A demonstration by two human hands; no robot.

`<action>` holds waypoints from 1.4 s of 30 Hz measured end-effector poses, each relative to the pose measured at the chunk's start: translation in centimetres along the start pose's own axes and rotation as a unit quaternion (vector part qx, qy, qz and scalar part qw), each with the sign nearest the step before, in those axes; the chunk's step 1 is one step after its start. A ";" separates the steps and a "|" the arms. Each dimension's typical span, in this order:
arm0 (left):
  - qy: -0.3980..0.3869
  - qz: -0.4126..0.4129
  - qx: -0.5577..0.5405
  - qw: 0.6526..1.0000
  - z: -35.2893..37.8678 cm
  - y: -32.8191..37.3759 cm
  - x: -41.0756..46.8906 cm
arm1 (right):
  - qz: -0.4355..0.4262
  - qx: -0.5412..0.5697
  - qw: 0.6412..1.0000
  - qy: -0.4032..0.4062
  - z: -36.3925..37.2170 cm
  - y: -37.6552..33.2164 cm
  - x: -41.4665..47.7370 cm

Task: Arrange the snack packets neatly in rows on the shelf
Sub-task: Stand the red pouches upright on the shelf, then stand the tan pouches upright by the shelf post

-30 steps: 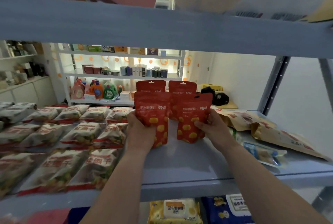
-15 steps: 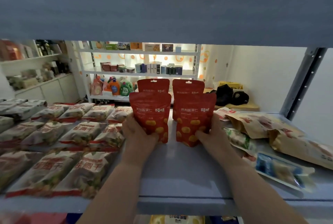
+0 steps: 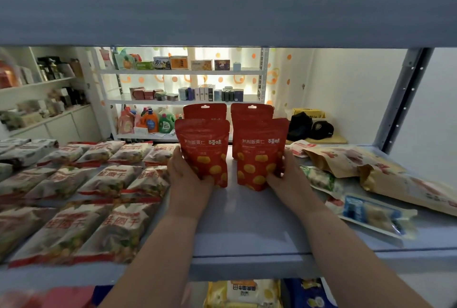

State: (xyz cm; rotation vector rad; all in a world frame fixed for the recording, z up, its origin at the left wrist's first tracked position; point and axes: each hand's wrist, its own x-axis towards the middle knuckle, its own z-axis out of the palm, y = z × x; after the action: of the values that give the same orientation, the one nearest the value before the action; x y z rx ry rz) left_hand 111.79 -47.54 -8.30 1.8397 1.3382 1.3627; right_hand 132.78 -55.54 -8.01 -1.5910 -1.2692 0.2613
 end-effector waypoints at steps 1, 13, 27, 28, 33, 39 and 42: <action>0.005 0.000 -0.004 1.000 -0.1 0.2 -0.1 | 0.002 0.001 1.000 -0.002 -0.1 -0.2 -0.2; -0.001 0.393 0.041 0.919 2.8 6.8 -6.2 | 0.007 -0.235 0.972 0.009 -8.9 1.7 -3.6; -0.313 0.236 0.134 0.910 19.1 18.6 -4.1 | 0.259 -0.361 0.894 0.059 -27.6 9.7 -5.1; -0.323 0.209 0.155 0.910 20.5 19.2 -3.3 | 0.275 -0.374 0.886 0.022 -27.6 10.1 -5.5; -0.390 0.182 0.325 0.842 27.0 20.4 0.0 | 0.307 -0.318 0.897 0.002 -27.1 10.9 -5.9; -0.437 0.124 0.351 0.819 31.6 21.2 2.4 | 0.378 -0.087 0.918 0.079 -26.7 10.7 -5.3; -0.457 0.116 0.352 0.809 32.4 21.3 3.3 | 0.388 -0.037 0.912 0.125 -26.4 10.8 -5.1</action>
State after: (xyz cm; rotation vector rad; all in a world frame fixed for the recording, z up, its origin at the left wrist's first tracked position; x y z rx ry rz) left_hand 150.21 -47.90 -2.02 2.6645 1.1139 -0.1410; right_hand 155.35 -73.75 -7.12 -2.0639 -0.4019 0.4844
